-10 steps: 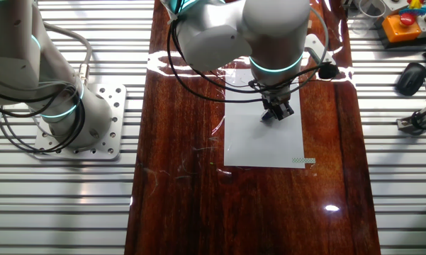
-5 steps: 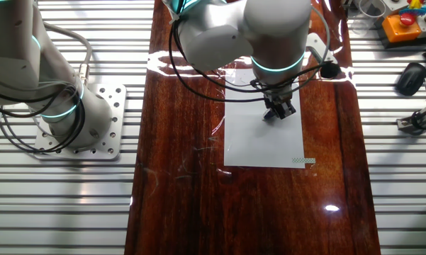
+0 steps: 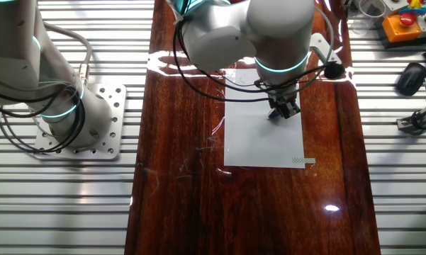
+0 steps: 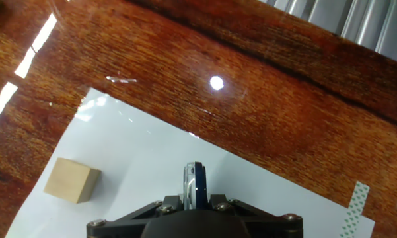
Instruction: Use the correction tape on paper
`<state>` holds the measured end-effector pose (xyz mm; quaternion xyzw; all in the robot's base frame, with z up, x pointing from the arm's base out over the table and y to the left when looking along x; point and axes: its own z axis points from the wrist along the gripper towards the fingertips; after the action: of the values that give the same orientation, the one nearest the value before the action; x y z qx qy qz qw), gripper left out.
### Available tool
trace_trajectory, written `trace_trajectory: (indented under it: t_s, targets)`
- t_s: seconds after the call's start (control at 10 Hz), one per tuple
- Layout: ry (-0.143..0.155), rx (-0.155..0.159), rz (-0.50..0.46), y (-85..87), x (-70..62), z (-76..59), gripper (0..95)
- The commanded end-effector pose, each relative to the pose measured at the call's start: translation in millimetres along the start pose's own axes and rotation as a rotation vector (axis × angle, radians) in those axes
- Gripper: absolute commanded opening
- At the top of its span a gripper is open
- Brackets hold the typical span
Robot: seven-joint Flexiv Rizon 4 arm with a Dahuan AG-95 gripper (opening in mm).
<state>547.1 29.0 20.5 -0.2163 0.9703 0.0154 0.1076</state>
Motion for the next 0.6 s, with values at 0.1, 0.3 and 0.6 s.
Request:
trace_trajectory:
  t_s: [0.1, 0.3, 0.6]
  targets:
    - [-0.008, 0.004, -0.001, -2.7, -5.7, 7.1, 0.0]
    - [-0.002, -0.005, 0.0, -4.2, -9.4, 6.3, 0.0]
    - [0.038, -0.013, -0.003, -4.7, -9.0, -1.6, 0.0]
